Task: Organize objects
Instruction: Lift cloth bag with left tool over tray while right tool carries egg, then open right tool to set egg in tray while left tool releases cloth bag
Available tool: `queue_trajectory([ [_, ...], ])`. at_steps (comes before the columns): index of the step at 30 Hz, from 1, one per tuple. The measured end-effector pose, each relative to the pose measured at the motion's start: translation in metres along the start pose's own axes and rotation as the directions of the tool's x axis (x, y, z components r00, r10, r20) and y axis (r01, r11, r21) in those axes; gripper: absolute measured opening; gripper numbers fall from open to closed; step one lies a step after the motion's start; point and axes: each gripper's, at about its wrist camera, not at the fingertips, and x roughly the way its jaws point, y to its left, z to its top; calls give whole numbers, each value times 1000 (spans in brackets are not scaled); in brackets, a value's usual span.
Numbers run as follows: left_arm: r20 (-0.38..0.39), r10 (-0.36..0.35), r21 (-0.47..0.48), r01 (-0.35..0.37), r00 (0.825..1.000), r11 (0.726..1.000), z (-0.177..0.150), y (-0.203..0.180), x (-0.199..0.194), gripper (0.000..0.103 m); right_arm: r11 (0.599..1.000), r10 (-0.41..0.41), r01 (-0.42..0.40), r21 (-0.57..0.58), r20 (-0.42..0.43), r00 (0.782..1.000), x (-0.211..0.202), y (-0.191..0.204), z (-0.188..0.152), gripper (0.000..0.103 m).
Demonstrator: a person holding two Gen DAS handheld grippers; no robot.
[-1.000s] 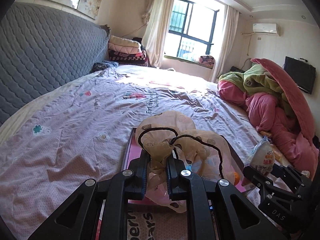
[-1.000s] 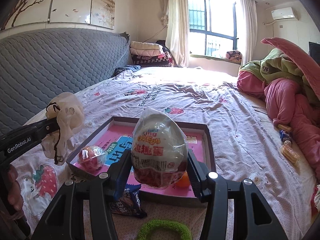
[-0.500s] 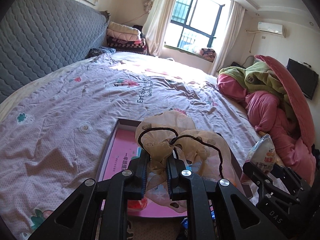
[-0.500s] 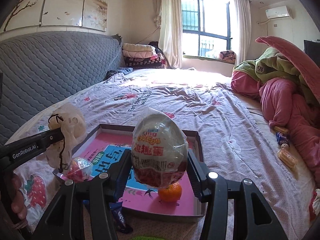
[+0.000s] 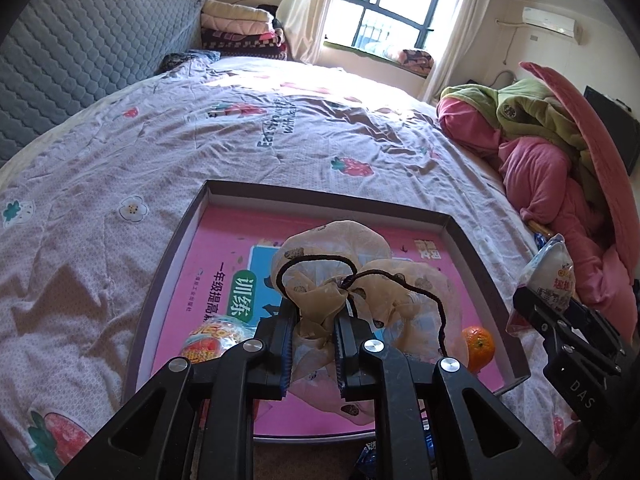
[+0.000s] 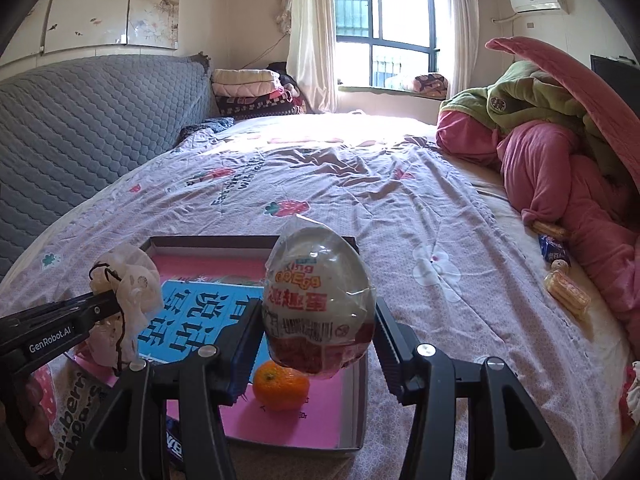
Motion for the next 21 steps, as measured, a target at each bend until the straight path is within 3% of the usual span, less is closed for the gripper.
queue_trajectory([
  [4,-13,2,34,-2,1000,999,-3,-11,4,17,999,-37,37,-21,-27,999,2,-3,-5,53],
  [10,-29,27,78,-24,999,997,-10,-21,10,19,1000,-24,23,-12,-88,996,9,-11,-15,53],
  [21,-79,82,94,-75,993,993,-16,-17,29,22,999,-11,6,-44,-104,995,13,-1,-22,53],
])
